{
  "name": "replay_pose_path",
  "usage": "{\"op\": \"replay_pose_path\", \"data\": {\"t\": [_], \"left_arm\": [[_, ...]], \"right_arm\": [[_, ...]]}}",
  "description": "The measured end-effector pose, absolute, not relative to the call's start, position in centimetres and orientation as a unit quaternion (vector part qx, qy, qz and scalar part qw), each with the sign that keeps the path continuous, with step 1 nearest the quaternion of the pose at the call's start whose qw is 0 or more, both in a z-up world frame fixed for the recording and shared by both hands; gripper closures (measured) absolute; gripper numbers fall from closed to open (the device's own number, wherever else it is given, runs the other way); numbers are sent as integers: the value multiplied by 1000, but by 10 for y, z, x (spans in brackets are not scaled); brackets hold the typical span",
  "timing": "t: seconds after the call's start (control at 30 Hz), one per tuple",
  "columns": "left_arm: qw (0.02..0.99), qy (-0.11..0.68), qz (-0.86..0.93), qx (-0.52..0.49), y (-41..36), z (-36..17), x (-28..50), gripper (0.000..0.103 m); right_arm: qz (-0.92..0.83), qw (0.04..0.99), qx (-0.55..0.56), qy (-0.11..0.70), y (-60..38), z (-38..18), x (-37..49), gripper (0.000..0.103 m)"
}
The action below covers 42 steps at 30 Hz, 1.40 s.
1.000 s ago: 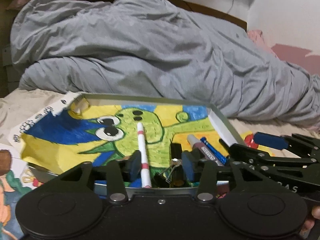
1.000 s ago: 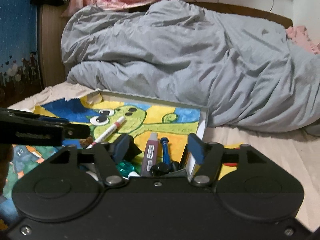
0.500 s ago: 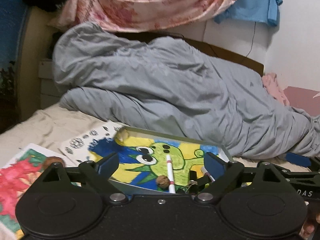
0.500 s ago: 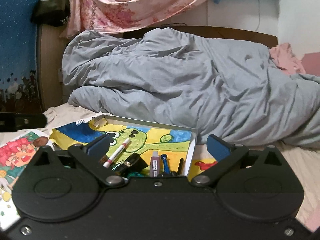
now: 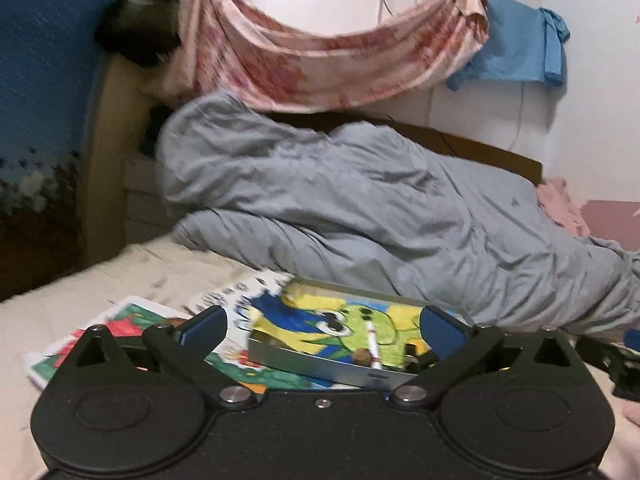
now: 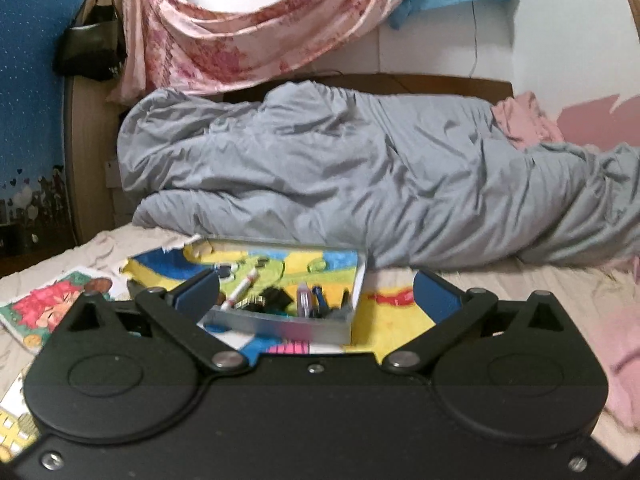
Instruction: Organize rigid objects
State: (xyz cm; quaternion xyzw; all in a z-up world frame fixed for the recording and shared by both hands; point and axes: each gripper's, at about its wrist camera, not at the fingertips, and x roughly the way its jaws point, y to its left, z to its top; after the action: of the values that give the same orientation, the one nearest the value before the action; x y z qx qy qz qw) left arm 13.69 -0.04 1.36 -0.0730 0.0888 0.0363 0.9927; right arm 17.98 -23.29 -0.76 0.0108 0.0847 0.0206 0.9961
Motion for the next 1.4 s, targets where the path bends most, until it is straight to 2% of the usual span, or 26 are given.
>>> {"op": "replay_pose_path", "data": {"t": [0.2, 0.5, 1.4], "left_arm": [[992, 76, 56, -78, 1, 3, 106, 1], [989, 109, 47, -82, -1, -11, 81, 1], [983, 148, 59, -88, -10, -41, 86, 1]], "right_arm": [[16, 994, 42, 104, -232, -12, 157, 1], [6, 991, 36, 129, -218, -23, 132, 1], [18, 988, 34, 152, -209, -41, 156, 1]]}}
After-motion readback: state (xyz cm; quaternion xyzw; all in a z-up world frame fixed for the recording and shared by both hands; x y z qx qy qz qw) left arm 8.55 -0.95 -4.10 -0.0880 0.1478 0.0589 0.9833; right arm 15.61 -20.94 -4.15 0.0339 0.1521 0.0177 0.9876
